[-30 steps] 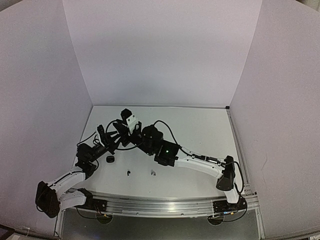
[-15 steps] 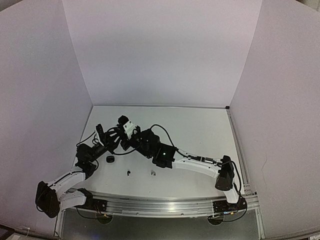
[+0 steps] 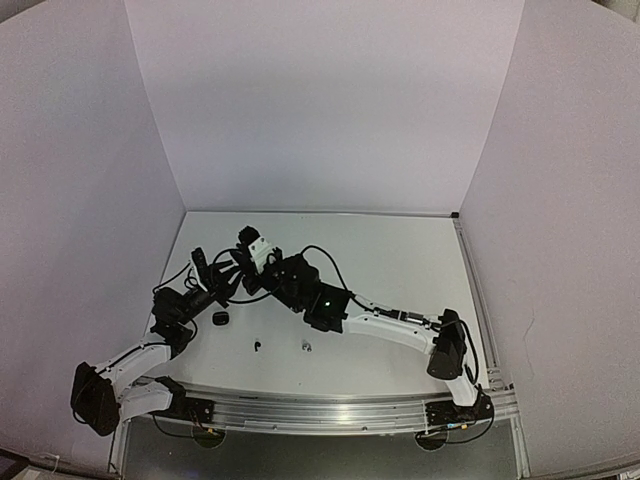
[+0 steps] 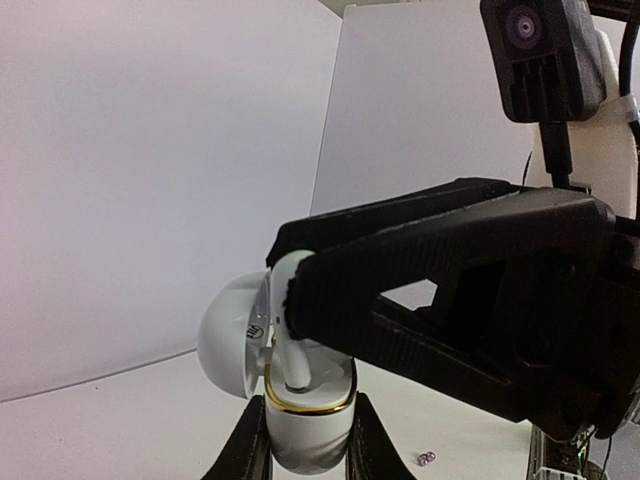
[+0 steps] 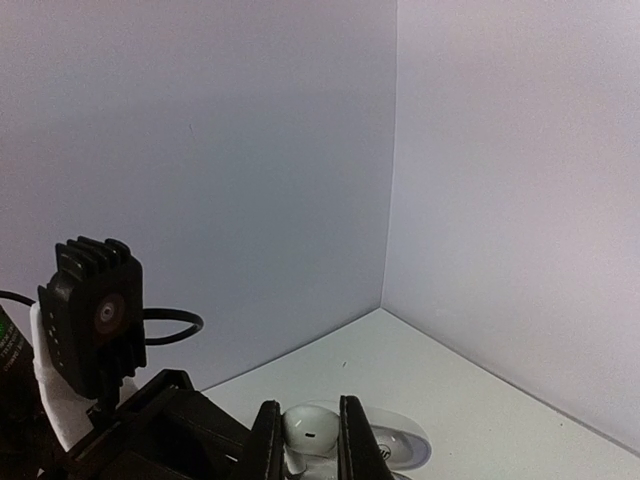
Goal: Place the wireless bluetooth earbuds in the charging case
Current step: Insert the left earbud into the left side groove of the charging case.
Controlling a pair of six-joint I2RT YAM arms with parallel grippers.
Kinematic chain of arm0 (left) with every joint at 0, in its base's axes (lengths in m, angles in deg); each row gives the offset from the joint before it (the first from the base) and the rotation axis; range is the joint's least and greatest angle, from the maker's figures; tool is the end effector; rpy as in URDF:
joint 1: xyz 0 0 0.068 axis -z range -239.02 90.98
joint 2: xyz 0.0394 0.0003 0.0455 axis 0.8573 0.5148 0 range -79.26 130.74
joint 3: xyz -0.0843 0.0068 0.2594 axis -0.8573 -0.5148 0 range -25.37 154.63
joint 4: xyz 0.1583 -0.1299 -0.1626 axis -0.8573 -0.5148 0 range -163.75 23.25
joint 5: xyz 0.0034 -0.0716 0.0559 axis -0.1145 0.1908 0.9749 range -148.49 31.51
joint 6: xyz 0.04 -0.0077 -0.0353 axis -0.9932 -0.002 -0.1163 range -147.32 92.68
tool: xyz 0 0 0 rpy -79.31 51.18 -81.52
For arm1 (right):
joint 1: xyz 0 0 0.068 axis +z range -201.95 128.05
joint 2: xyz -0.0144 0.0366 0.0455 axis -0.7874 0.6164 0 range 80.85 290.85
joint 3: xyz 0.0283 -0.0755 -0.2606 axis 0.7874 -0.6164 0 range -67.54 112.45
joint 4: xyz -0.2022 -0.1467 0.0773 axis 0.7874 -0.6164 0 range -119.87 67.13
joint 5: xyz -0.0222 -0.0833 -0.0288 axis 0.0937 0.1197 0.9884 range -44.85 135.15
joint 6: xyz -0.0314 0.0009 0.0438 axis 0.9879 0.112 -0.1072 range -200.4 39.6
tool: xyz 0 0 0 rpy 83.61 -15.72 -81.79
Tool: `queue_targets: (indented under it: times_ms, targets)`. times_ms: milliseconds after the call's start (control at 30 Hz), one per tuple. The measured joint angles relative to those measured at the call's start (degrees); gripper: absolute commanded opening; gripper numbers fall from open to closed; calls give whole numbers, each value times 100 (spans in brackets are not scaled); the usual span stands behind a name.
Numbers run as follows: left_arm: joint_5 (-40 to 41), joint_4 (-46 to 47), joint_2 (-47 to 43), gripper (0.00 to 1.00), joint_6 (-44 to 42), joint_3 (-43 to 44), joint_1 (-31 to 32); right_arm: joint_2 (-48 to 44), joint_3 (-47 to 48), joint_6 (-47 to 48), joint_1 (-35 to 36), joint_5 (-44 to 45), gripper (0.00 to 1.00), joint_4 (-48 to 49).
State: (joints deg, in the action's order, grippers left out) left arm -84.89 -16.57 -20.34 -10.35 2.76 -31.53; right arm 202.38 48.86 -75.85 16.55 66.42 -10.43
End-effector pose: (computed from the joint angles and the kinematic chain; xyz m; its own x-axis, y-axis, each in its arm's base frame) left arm 0.1921 -0.1178 0.3008 0.0524 -0.3220 -0.9453 0.8373 0.5301 -0.1341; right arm 0.2003 0.4733 0.3901 0.1049 0.0642 -0.9924 -0.7289 0.6838 -0.0328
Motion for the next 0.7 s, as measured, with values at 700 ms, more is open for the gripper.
queue_targets:
  times_ms: [700]
  targets:
    - [413,-31,0,0,-4,-31,23,77,-180,16,-12,25,0,255]
